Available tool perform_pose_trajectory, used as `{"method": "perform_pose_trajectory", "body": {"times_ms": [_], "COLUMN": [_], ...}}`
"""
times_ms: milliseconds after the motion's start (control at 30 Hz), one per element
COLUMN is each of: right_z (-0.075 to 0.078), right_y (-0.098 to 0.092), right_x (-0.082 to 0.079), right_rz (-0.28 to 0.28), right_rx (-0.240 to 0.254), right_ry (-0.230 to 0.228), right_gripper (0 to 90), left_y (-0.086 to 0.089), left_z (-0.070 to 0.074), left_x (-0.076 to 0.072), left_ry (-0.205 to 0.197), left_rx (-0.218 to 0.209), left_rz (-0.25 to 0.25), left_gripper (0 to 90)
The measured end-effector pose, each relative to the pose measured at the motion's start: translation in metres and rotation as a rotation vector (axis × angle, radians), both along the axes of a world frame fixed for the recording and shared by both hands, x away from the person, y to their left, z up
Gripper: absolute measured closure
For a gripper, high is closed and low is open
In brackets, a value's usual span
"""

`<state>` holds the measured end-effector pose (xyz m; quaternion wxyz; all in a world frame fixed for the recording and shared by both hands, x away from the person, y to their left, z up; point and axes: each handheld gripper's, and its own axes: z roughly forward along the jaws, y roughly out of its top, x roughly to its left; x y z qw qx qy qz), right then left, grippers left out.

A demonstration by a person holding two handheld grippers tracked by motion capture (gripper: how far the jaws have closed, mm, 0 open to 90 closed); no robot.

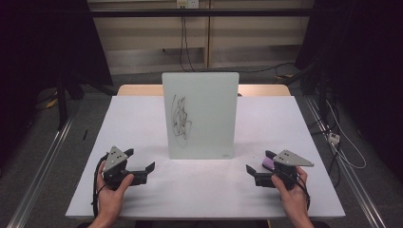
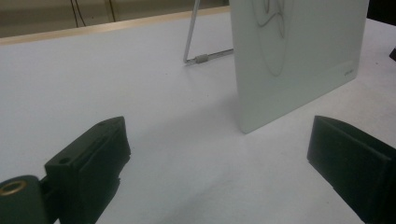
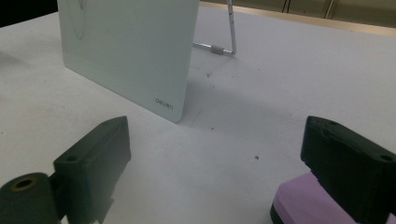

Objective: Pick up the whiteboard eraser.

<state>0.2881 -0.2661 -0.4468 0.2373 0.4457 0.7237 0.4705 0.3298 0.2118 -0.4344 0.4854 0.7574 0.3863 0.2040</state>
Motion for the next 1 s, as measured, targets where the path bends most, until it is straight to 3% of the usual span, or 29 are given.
{"method": "perform_pose_trajectory", "body": {"times_ms": [333,400,467,767,833,1000], "right_z": [0.005,0.006,0.008,0.022,0.025,0.034], "right_y": [-0.004,-0.005,-0.007,-0.013,-0.021,-0.039], "right_x": [0.004,0.007,0.009,0.017,0.024,0.04], "right_rz": [-0.001,-0.01,0.002,0.051,0.077,0.103], "right_rx": [0.012,-0.003,0.018,-0.071,-0.075,-0.069], "right_ry": [0.024,0.05,0.064,0.096,0.129,0.15], "right_gripper": [9.5,8.0,7.9,6.1,6.6,5.8], "left_y": [-0.001,-0.001,-0.001,0.001,0.001,0.002], "left_z": [0.0,-0.001,-0.001,-0.002,-0.001,-0.001], "left_x": [-0.001,0.0,0.0,-0.001,-0.001,-0.001], "left_ry": [0.001,0.001,0.003,0.005,0.005,0.006], "left_rx": [0.004,0.011,0.012,0.004,0.004,0.001], "left_rz": [-0.014,-0.015,-0.016,-0.021,-0.023,-0.021], "left_gripper": [5.4,5.4,5.4,5.4,5.4,5.4]}}
